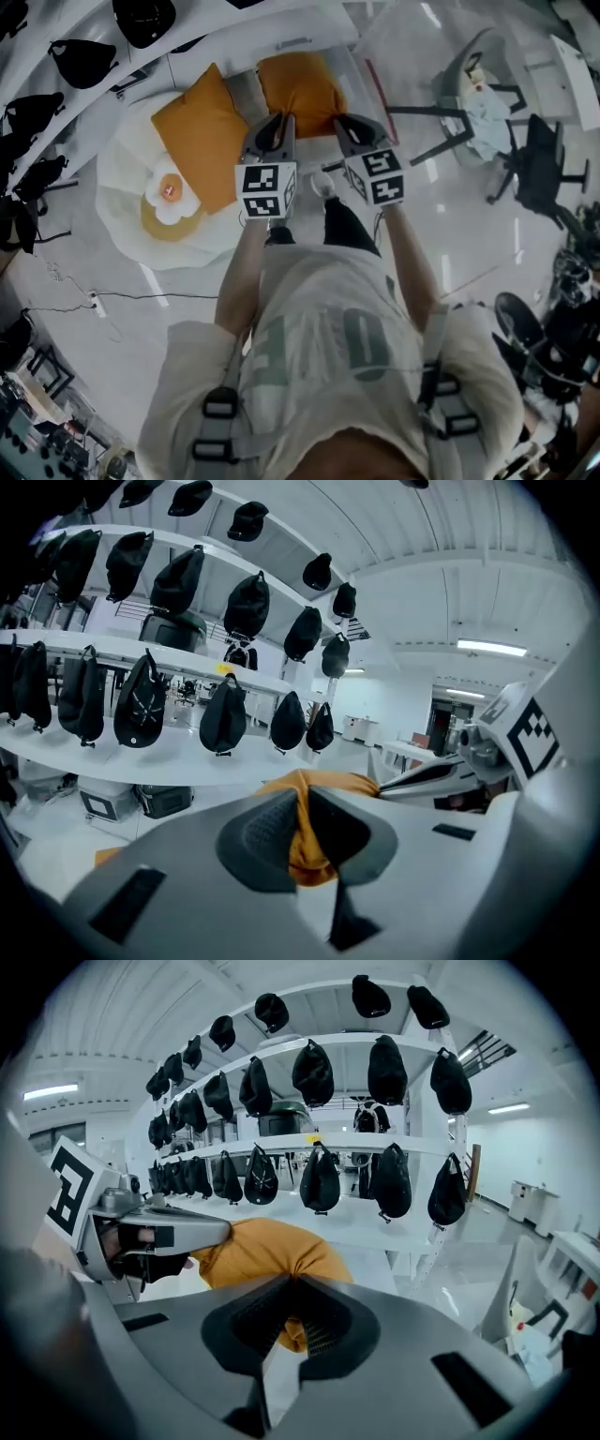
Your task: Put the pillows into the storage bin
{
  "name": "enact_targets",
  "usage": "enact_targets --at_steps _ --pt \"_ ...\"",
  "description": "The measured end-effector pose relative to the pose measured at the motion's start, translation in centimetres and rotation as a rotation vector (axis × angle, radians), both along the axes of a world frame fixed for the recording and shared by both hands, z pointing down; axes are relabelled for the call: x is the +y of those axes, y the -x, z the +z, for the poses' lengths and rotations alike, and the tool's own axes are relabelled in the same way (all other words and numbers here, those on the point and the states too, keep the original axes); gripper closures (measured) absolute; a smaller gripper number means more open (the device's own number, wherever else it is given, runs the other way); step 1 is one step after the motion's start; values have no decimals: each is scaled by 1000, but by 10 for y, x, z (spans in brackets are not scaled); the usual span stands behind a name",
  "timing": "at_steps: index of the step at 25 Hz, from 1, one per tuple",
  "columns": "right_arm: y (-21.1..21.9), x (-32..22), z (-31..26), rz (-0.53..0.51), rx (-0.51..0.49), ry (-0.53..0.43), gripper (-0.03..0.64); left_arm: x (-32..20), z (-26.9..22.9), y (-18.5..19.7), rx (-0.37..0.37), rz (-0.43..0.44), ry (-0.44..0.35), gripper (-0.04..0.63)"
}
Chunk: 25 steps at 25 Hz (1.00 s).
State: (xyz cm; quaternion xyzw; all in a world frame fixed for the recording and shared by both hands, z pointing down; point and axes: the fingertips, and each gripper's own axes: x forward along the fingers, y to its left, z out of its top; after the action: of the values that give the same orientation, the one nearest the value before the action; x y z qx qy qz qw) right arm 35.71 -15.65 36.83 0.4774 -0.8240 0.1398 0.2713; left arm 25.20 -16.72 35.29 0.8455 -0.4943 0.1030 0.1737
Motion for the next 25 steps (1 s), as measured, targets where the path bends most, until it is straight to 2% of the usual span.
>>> enact_targets --at_steps 4,7,8,9,10,13,18,25 --pt "-20 -27 4 -44 4 11 591 -25 7 -20 -11 -41 17 557" --pt "-31 -42 21 -31 -112 67 588 -38 24 -23 -19 -106 37 537" --pt "-38 -47 31 -7 -143 96 556 -41 35 -23 -20 -124 65 508" --pt "-45 -53 41 23 -152 122 425 -43 47 -21 -24 -137 106 450" --pt "-52 -57 48 47 -150 138 373 -44 57 -19 -30 -146 144 379" --pt "-60 -61 54 65 -149 151 373 -40 72 -6 -52 -179 182 377" --pt "-46 -70 55 3 -146 153 373 -43 80 19 -57 -253 192 377" --pt "3 -68 61 -117 -131 176 373 -30 87 67 -55 -363 207 377"
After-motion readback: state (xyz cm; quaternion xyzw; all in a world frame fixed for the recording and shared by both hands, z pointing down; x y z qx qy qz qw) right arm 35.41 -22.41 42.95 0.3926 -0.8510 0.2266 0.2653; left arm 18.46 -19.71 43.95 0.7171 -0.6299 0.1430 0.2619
